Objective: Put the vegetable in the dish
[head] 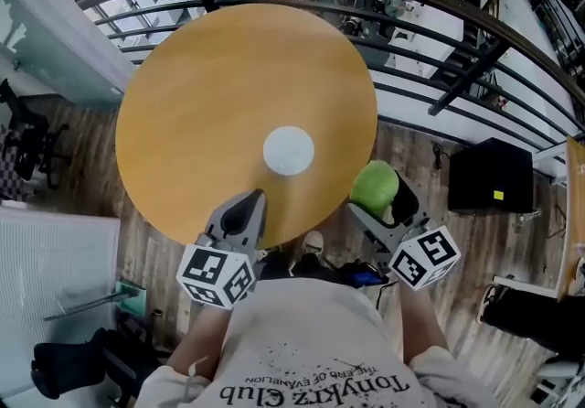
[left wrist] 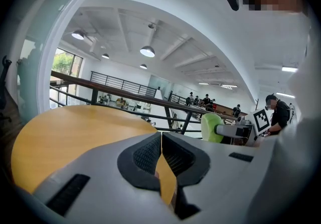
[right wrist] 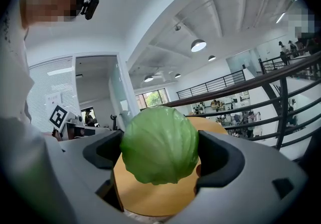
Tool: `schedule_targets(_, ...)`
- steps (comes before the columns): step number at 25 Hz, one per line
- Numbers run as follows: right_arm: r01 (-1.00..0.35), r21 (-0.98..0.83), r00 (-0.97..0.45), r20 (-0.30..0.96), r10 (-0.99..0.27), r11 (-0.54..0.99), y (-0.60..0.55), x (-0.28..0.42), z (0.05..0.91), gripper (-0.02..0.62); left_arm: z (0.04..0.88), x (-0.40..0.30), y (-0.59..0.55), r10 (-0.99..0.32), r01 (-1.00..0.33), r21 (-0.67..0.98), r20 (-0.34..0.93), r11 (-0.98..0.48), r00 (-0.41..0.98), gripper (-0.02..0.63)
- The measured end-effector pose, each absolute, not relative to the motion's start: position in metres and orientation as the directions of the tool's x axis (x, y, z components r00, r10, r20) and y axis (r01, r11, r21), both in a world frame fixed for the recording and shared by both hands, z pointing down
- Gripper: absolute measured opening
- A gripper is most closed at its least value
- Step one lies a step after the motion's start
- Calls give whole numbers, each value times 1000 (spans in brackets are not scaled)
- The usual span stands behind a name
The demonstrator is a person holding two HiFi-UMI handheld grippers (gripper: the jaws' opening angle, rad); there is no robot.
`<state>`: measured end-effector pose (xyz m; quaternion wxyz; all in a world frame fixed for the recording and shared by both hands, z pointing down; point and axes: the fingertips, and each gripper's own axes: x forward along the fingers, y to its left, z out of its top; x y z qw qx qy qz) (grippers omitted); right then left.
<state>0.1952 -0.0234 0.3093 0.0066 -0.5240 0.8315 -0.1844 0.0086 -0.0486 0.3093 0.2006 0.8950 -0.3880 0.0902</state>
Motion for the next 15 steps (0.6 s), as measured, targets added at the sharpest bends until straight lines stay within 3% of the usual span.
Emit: schedule_targets(15,-893,-280,-424,259,-868,353,-64,150,323,466,322,-24,-91,-615,-694,325,321,-643,720,26)
